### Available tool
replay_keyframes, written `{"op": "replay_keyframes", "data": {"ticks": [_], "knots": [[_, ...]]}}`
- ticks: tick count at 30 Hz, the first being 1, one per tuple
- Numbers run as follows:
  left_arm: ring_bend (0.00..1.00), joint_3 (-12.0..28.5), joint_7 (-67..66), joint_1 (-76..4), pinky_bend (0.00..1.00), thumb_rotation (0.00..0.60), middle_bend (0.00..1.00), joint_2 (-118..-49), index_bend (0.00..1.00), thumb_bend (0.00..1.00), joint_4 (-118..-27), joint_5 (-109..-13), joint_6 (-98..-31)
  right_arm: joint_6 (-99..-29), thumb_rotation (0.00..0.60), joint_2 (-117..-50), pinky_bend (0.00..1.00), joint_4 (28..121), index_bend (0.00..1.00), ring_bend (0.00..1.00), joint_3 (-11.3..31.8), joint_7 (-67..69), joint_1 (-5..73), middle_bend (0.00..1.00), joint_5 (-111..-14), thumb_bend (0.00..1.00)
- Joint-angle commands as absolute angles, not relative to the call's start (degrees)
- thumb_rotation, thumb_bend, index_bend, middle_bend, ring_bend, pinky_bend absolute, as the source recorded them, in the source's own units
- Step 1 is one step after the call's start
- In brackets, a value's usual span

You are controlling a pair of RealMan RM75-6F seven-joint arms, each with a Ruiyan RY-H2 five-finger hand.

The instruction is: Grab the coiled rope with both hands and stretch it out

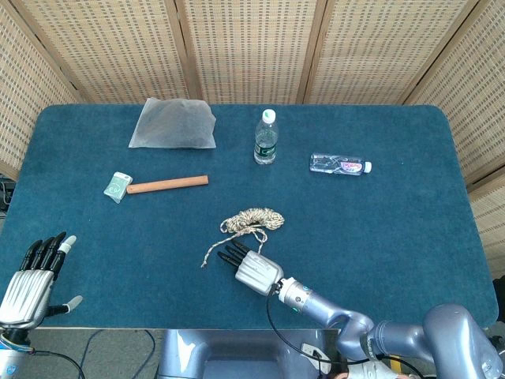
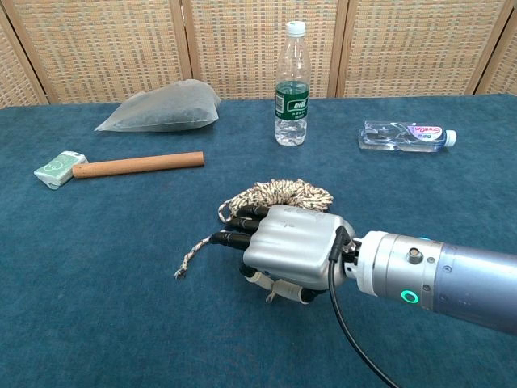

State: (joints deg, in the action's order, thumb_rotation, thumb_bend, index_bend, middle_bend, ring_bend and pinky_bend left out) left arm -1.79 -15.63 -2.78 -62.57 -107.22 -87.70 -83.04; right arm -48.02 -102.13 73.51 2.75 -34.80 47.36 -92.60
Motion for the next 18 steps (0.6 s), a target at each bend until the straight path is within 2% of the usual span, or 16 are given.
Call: {"op": "replay_keyframes", "data": {"ticks": [1, 10, 15, 18], "knots": [[0.00, -1.9, -15.9, -2.8, 0.00, 0.600, 0.00, -62.7, 0.00, 0.00, -107.2, -87.7, -82.9, -49.5, 0.600, -101.5, 0.00, 73.7, 0.59, 0.00, 2.5, -33.5, 47.1, 0.00, -93.1, 0.55], [0.00, -1.2, -16.2, -4.4, 0.00, 0.600, 0.00, -64.4, 0.00, 0.00, -104.9, -88.7, -81.6, -53.7, 0.600, -98.2, 0.00, 75.1, 0.60, 0.00, 1.1, -29.3, 46.3, 0.00, -95.7, 0.57], [0.00, 0.2, -17.2, -7.8, 0.00, 0.600, 0.00, -67.2, 0.00, 0.01, -100.5, -91.1, -79.2, -55.5, 0.600, -96.2, 0.00, 74.8, 0.60, 0.00, 0.1, -26.8, 45.6, 0.00, -96.7, 0.57], [0.00, 1.7, -18.4, -11.9, 0.00, 0.600, 0.00, -69.9, 0.05, 0.04, -96.8, -94.2, -76.4, -56.1, 0.600, -95.3, 0.00, 74.7, 0.60, 0.00, -0.3, -26.1, 45.4, 0.00, -97.1, 0.57]]}}
